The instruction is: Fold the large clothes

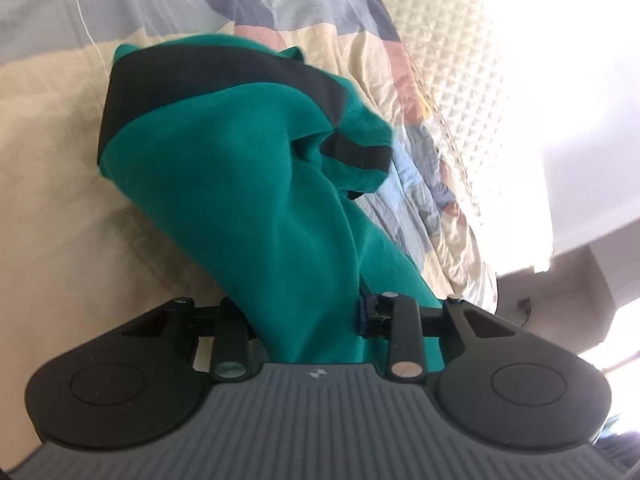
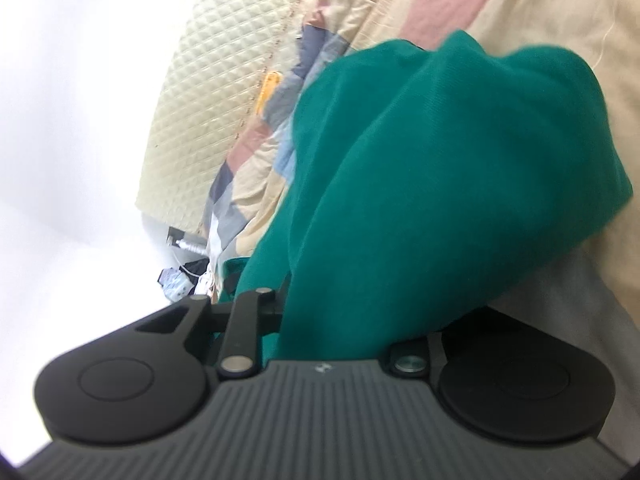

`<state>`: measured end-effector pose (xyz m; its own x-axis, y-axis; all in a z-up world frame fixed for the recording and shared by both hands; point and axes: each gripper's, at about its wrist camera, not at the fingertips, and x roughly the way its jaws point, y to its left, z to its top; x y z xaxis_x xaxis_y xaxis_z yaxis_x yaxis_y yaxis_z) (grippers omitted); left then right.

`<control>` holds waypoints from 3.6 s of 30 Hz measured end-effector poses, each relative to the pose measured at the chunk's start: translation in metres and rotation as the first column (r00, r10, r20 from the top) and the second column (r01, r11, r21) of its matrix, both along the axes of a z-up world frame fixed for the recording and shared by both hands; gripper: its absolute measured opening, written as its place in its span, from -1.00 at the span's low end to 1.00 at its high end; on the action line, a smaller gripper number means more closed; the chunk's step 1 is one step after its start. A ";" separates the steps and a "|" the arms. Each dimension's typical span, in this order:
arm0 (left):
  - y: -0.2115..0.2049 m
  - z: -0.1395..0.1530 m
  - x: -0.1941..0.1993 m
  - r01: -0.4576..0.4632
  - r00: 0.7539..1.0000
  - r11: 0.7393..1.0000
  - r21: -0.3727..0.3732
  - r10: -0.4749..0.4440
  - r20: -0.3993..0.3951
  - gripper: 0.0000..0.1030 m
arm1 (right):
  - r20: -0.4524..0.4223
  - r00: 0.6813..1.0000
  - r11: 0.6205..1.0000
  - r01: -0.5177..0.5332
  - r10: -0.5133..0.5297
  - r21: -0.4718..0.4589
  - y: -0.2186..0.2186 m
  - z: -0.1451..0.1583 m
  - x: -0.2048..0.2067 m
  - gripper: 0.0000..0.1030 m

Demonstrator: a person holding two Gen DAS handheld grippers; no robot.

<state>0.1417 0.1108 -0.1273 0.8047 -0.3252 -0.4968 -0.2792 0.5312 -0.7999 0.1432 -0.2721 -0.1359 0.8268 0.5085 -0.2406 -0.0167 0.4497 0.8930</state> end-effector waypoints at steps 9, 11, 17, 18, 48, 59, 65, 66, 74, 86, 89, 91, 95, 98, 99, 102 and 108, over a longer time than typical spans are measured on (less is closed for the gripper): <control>0.000 0.043 -0.055 0.052 0.998 0.998 -0.033 -0.050 0.036 -0.27 | 0.079 0.997 1.000 0.002 -0.002 -0.003 -0.026 0.028 -0.063 -0.39; -0.004 0.045 -0.062 0.061 0.998 0.998 -0.028 -0.060 0.025 -0.24 | 0.071 0.997 1.000 0.009 -0.010 0.010 -0.034 0.023 -0.064 -0.38; -0.007 0.042 -0.048 0.071 0.997 0.997 -0.037 -0.072 -0.018 0.04 | -0.003 1.000 0.996 -0.005 0.005 0.088 -0.038 0.003 -0.052 -0.07; -0.006 0.042 -0.042 0.070 0.997 0.996 -0.054 -0.072 -0.025 0.10 | 0.003 1.000 0.994 -0.009 0.008 0.109 -0.039 0.003 -0.054 0.06; 0.000 0.032 0.188 0.113 0.979 0.993 0.021 -0.115 0.170 0.34 | 0.198 0.980 0.993 -0.006 -0.018 0.120 -0.044 0.022 0.124 0.18; 0.015 -0.008 0.246 0.225 0.963 0.974 -0.010 -0.221 0.153 0.29 | 0.219 0.976 0.995 -0.027 0.004 0.100 -0.042 -0.001 0.171 0.16; 0.002 0.001 0.233 0.237 0.953 0.963 0.125 -0.256 0.164 0.33 | 0.222 0.975 1.000 0.001 -0.006 0.023 -0.035 0.015 0.165 0.17; 0.001 0.005 0.228 0.233 0.952 0.962 0.143 -0.256 0.167 0.33 | 0.228 0.974 1.000 0.012 -0.009 -0.009 -0.030 0.019 0.164 0.17; -0.022 0.057 0.186 0.174 0.947 0.872 0.458 -0.275 0.165 0.34 | 0.291 0.957 0.961 0.086 -0.006 -0.264 -0.007 0.040 0.126 0.25; -0.067 0.063 0.147 0.165 0.941 0.695 0.699 -0.323 0.100 0.40 | 0.297 0.952 0.751 0.140 0.078 -0.646 0.039 0.064 0.092 0.25; -0.076 0.047 0.161 0.196 0.946 0.672 0.715 -0.322 0.044 0.40 | 0.276 0.959 0.691 0.157 0.064 -0.706 0.042 0.059 0.098 0.24; -0.080 0.035 0.167 0.206 0.949 0.664 0.718 -0.316 0.019 0.45 | 0.248 0.967 0.688 0.140 0.060 -0.712 0.040 0.051 0.107 0.24; -0.087 0.020 0.176 0.214 0.951 0.638 0.740 -0.310 -0.007 0.51 | 0.239 0.967 0.658 0.125 0.086 -0.743 0.044 0.036 0.117 0.24; -0.090 0.017 0.177 0.216 0.951 0.635 0.742 -0.308 -0.014 0.51 | 0.229 0.970 0.664 0.118 0.081 -0.738 0.046 0.027 0.121 0.24; -0.091 0.018 0.176 0.211 0.951 0.627 0.750 -0.308 -0.010 0.51 | 0.234 0.969 0.660 0.123 0.081 -0.741 0.047 0.026 0.121 0.24; -0.088 0.021 0.168 0.187 0.959 0.650 0.736 -0.283 0.006 0.52 | 0.231 0.970 0.678 0.124 0.069 -0.725 0.045 0.030 0.117 0.24; -0.075 0.035 0.132 0.202 0.953 0.754 0.626 -0.298 0.052 0.59 | 0.208 0.976 0.781 0.078 0.068 -0.620 0.038 0.043 0.086 0.25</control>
